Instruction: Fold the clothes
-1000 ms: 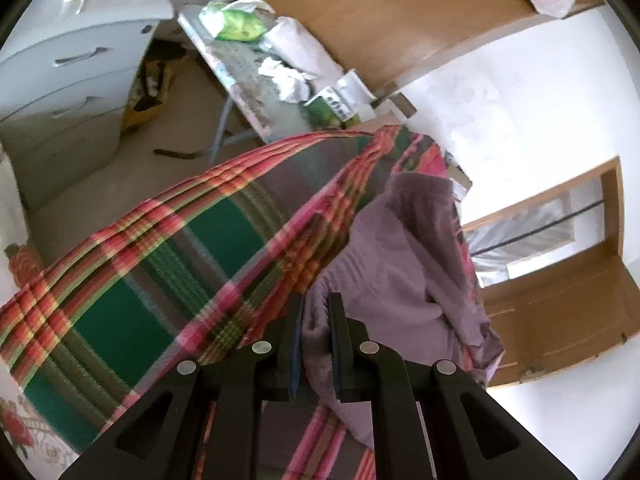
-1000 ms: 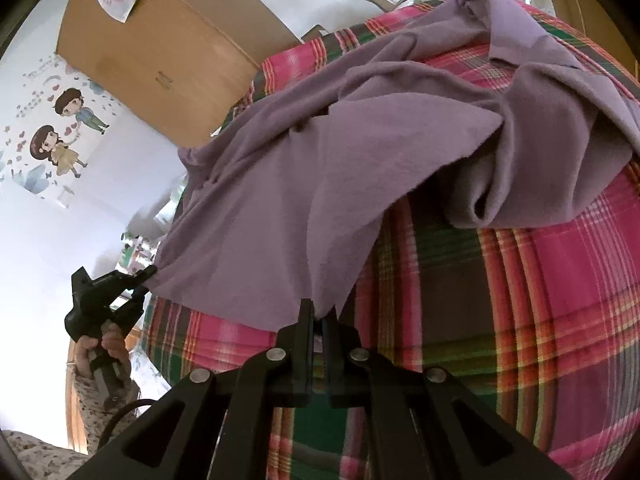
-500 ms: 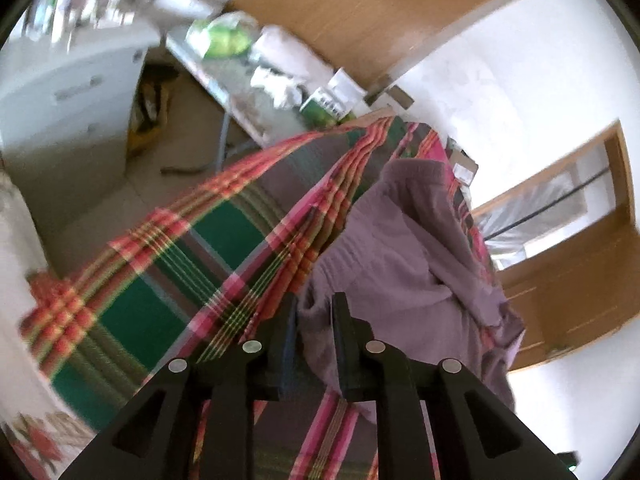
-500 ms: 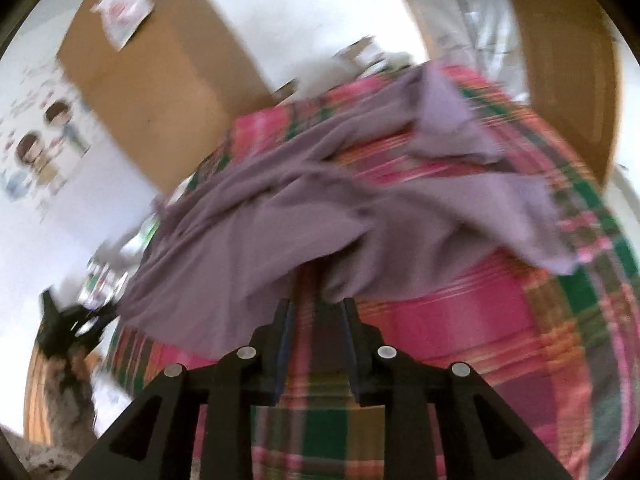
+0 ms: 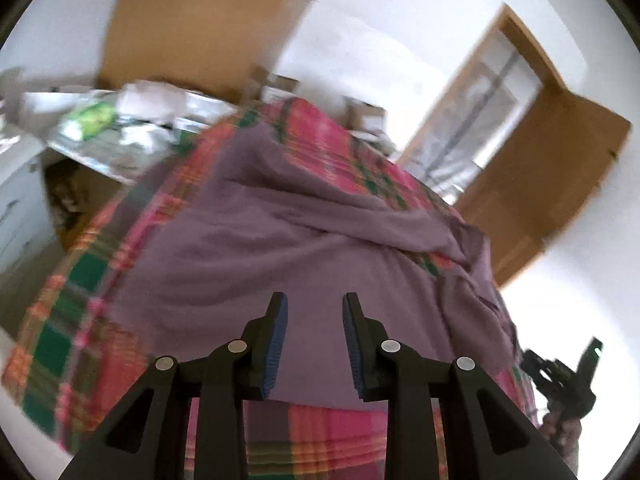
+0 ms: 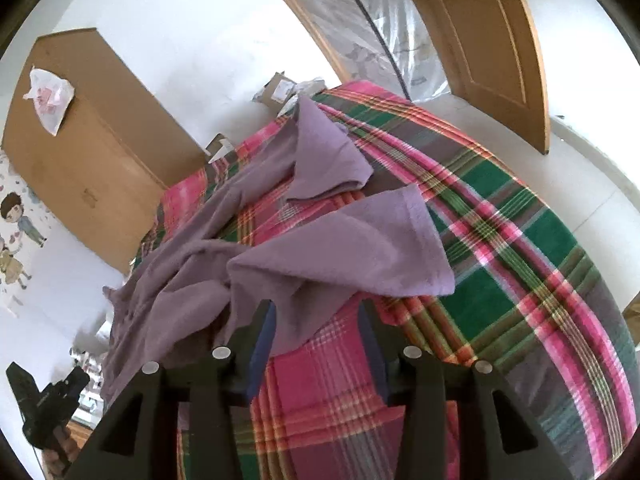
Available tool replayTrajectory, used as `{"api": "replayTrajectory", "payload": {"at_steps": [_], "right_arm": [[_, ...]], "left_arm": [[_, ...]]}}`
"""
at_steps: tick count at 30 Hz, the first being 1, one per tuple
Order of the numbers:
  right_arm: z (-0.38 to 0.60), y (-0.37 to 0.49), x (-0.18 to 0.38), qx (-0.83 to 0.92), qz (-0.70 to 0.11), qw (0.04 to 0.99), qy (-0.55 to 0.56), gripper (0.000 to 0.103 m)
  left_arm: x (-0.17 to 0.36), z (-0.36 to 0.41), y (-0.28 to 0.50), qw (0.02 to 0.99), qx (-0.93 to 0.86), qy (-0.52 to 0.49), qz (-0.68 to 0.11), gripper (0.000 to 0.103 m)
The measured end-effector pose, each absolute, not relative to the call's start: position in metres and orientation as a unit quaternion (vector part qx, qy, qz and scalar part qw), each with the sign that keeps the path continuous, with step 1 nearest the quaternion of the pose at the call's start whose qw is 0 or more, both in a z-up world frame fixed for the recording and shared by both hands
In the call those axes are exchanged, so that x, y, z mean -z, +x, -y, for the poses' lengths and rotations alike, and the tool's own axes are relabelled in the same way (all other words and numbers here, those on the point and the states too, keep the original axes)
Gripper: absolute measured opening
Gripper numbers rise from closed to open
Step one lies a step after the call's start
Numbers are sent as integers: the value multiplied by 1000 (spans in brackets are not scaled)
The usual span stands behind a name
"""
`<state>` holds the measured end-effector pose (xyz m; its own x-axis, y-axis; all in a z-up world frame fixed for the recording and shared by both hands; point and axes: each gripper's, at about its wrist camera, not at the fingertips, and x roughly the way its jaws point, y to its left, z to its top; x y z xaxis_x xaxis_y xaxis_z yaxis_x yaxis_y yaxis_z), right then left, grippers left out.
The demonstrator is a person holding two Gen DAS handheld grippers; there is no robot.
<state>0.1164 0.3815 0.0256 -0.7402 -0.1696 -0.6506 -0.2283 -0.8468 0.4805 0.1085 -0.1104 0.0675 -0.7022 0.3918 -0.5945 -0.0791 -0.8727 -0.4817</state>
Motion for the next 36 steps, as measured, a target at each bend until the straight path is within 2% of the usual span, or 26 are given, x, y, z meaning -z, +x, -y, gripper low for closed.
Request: {"api": "replayTrajectory", "payload": {"at_steps": [2, 6, 11, 20, 22, 24, 26, 36], "right_arm": [[-382, 113, -24, -890, -282, 21, -358, 46], [-392, 112, -27, -901, -268, 53, -338, 57], [-418, 99, -20, -897, -257, 101, -347, 60], [-425, 76, -1, -877, -286, 70, -380, 62], [-428, 77, 1, -874, -302, 62, -376, 52], [-430, 74, 5, -869, -307, 51, -384, 24], [-430, 74, 6, -869, -303, 50, -388, 9], [-455, 94, -36, -905, -255, 99, -326, 7]], "left_arm": [[-63, 87, 102, 166, -888, -378, 201, 34], [-55, 40, 97, 226, -872, -402, 164, 34], [-52, -12, 96, 292, -854, -412, 123, 35], [-43, -70, 94, 341, -829, -437, 74, 35], [-39, -78, 94, 346, -825, -441, 67, 35], [-35, -85, 94, 348, -821, -448, 60, 35], [-31, -90, 92, 346, -819, -454, 53, 35], [-30, -98, 90, 349, -818, -455, 54, 35]]}}
